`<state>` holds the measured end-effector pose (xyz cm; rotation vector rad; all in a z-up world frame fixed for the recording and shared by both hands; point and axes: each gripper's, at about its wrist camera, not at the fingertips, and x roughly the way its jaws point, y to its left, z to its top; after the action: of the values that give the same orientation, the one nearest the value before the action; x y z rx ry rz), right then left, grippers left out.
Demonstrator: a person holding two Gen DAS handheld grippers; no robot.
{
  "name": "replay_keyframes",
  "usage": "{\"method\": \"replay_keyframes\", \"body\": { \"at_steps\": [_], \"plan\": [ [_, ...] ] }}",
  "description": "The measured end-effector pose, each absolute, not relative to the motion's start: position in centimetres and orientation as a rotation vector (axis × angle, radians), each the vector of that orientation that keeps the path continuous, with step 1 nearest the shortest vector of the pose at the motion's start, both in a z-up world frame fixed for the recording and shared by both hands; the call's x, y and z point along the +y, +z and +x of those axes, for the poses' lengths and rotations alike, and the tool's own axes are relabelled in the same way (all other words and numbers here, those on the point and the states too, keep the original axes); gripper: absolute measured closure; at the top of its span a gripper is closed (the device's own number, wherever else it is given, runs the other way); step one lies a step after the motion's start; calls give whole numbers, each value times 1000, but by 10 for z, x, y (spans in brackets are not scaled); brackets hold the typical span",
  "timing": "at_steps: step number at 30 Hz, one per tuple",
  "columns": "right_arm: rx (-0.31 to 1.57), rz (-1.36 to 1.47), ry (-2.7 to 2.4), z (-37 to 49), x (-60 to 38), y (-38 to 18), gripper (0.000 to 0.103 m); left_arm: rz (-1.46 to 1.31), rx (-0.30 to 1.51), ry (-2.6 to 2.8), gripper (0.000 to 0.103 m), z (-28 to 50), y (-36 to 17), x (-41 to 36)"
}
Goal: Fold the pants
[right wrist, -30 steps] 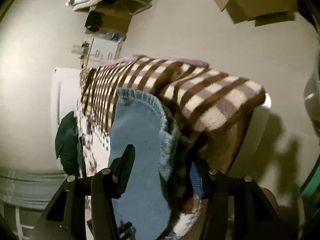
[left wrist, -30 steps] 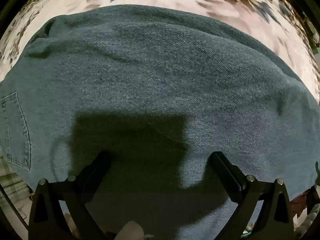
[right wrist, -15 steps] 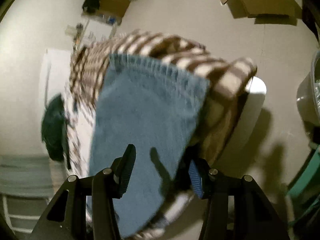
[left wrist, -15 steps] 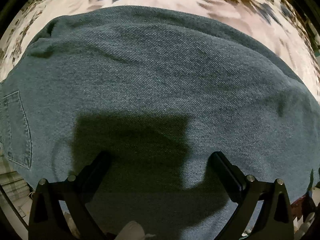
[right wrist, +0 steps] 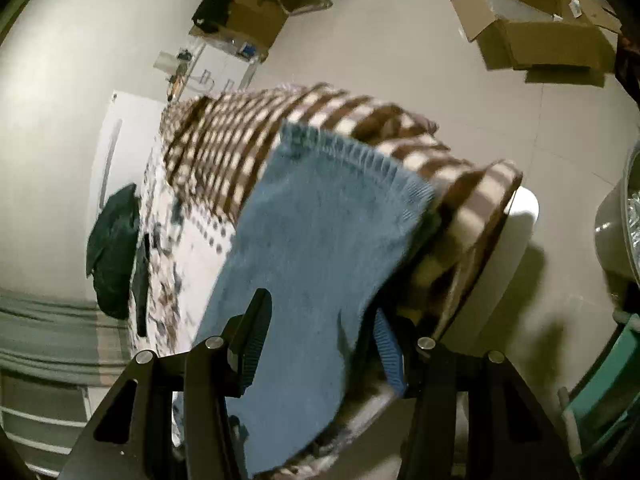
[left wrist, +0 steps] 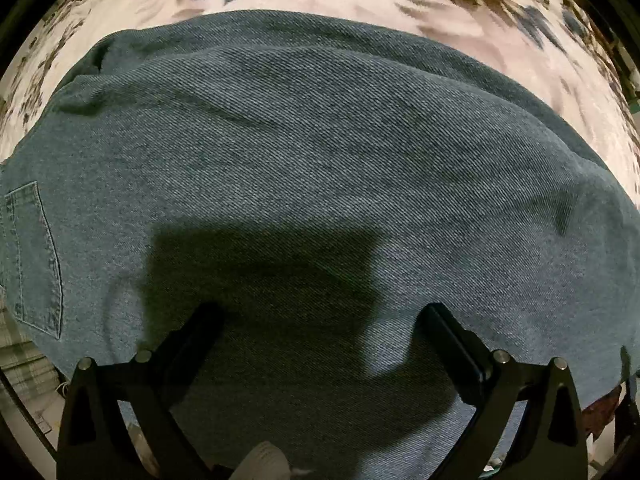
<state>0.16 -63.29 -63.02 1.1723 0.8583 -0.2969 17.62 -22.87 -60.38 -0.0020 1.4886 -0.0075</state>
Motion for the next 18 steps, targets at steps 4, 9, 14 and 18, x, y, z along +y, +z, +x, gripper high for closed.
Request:
{"method": "replay_keyframes", "body": {
  "at_steps": [4, 9, 14, 18],
  "plan": [
    [888, 1188, -342, 5, -639, -654, 49, -3, 1490, -2, 0, 180, -605, -227],
    [787, 1283, -403, 3, -664, -671, 49, -6, 1493, -6, 0, 182, -605, -224],
    [706, 1311, -258, 21, -667, -663, 49, -10, 1474, -2, 0, 179, -604, -220],
    [754, 1332, -218, 42, -669, -684, 57, -16, 1467, 9, 0, 177, -607, -216]
  ]
}}
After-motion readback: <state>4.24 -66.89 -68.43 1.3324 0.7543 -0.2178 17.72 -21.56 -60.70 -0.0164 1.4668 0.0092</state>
